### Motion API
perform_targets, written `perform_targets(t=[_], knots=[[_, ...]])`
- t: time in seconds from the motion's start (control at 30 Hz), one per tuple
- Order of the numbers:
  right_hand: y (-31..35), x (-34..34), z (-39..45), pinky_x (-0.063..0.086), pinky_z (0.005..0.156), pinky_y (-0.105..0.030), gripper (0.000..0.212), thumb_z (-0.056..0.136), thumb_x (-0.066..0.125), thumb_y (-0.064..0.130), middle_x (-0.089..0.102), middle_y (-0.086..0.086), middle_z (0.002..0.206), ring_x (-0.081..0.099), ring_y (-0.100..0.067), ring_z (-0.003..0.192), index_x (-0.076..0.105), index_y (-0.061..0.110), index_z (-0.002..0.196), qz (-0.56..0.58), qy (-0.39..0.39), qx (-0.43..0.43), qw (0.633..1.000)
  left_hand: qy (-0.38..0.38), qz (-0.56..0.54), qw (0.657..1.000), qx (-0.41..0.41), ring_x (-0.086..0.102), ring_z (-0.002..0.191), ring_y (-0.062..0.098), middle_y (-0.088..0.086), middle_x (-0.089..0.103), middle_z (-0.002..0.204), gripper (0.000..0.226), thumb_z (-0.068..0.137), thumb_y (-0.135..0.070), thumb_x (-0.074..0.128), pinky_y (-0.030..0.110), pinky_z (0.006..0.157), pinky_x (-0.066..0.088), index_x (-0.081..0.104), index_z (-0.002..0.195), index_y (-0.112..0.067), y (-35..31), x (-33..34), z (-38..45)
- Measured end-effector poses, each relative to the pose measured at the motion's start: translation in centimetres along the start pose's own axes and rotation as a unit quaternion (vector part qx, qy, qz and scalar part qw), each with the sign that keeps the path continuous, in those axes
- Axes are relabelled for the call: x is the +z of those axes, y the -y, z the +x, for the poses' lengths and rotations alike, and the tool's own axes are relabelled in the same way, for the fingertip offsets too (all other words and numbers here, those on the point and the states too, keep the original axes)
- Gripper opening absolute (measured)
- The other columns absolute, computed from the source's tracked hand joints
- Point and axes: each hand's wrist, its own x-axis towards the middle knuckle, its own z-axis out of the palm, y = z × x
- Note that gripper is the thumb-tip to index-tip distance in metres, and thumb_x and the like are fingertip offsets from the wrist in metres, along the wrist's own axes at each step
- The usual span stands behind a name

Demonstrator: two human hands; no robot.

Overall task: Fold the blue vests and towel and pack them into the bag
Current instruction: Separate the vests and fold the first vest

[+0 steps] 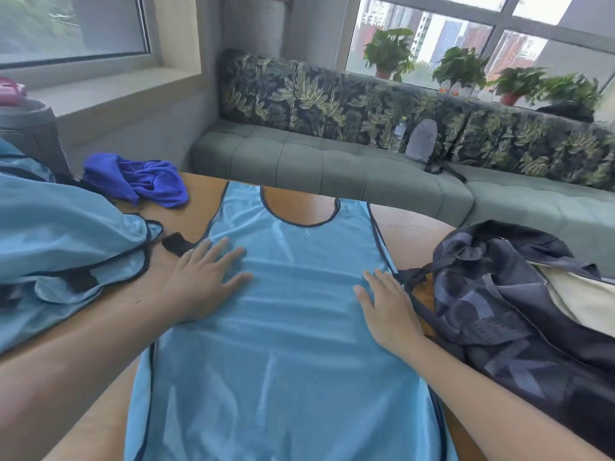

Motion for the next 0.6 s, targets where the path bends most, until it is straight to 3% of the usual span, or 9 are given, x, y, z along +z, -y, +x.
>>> perform_targets(t=[0.07, 0.17, 0.27, 0.37, 0.43, 0.5, 0.6], knots=[[-0.3, -0.4, -0.8, 0.014, 0.124, -0.036, 0.055, 0.107, 0.034, 0.046, 0.029, -0.005, 0.165, 0.018, -0.020, 0.154, 0.040, 0.018, 0.154, 0.017, -0.008, 0.003, 1.000, -0.017, 0.001, 1.000, 0.002, 0.000, 0.158, 0.019, -0.005, 0.006, 0.171, 0.108, 0.071, -0.097, -0.004, 0.042, 0.126, 0.007, 0.017, 0.160, -0.041, 0.0, -0.6, -1.3], [-0.6, -0.9, -3.0, 0.016, 0.124, -0.036, 0.051, 0.108, 0.037, 0.040, 0.032, -0.006, 0.163, 0.021, -0.021, 0.152, 0.042, 0.017, 0.153, 0.009, -0.006, -0.007, 1.000, -0.041, 0.029, 0.999, -0.015, 0.007, 0.157, 0.022, -0.001, 0.009, 0.171, 0.076, 0.096, -0.073, 0.029, 0.043, 0.124, 0.012, 0.020, 0.161, -0.034, 0.5, -1.4, -4.1], [-0.8, -1.8, -5.7, 0.018, 0.123, -0.037, 0.049, 0.107, 0.044, 0.031, 0.035, -0.010, 0.161, 0.024, -0.024, 0.151, 0.042, 0.014, 0.152, -0.010, 0.000, -0.019, 1.000, -0.072, -0.001, 0.996, -0.057, 0.021, 0.152, 0.031, 0.007, 0.023, 0.166, 0.073, 0.099, -0.058, 0.048, 0.045, 0.121, 0.021, 0.026, 0.160, -0.024, 0.9, -2.0, -7.2], [-0.8, -2.8, -9.1, 0.028, 0.118, -0.041, 0.048, 0.104, 0.051, 0.028, 0.042, -0.007, 0.155, 0.031, -0.025, 0.145, 0.045, 0.015, 0.150, -0.031, -0.001, -0.017, 0.999, -0.141, -0.016, 0.988, -0.059, 0.043, 0.126, 0.040, 0.016, 0.048, 0.135, 0.065, 0.090, -0.051, 0.068, 0.049, 0.105, 0.038, 0.046, 0.137, -0.012, 0.9, -2.5, -11.0], [-0.5, -3.1, -11.6, 0.040, 0.105, -0.046, 0.043, 0.100, 0.055, 0.026, 0.051, -0.006, 0.138, 0.044, -0.030, 0.128, 0.052, 0.016, 0.142, -0.070, -0.053, -0.005, 0.996, -0.174, -0.002, 0.983, -0.060, 0.048, 0.109, 0.037, 0.011, 0.051, 0.115, 0.060, 0.083, -0.053, 0.072, 0.046, 0.093, 0.042, 0.047, 0.121, -0.012, 0.6, -2.8, -13.6], [-0.1, -3.1, -13.7, 0.045, 0.088, -0.048, 0.038, 0.095, 0.060, 0.022, 0.054, -0.009, 0.119, 0.051, -0.034, 0.109, 0.057, 0.015, 0.132, -0.108, -0.095, 0.019, 0.989, -0.137, -0.012, 0.986, -0.094, 0.052, 0.104, 0.031, 0.004, 0.052, 0.109, 0.058, 0.083, -0.058, 0.068, 0.041, 0.083, 0.043, 0.042, 0.113, -0.016, 0.5, -2.9, -15.7], [0.3, -3.4, -15.7, 0.045, 0.082, -0.046, 0.029, 0.096, 0.056, 0.025, 0.053, -0.012, 0.113, 0.054, -0.037, 0.106, 0.049, 0.016, 0.122, -0.109, -0.064, 0.085, 0.988, -0.020, -0.069, 0.986, -0.150, 0.061, 0.091, 0.022, 0.000, 0.058, 0.106, 0.064, 0.083, -0.062, 0.063, 0.036, 0.066, 0.045, 0.043, 0.120, -0.013, 0.9, -2.9, -17.3]])
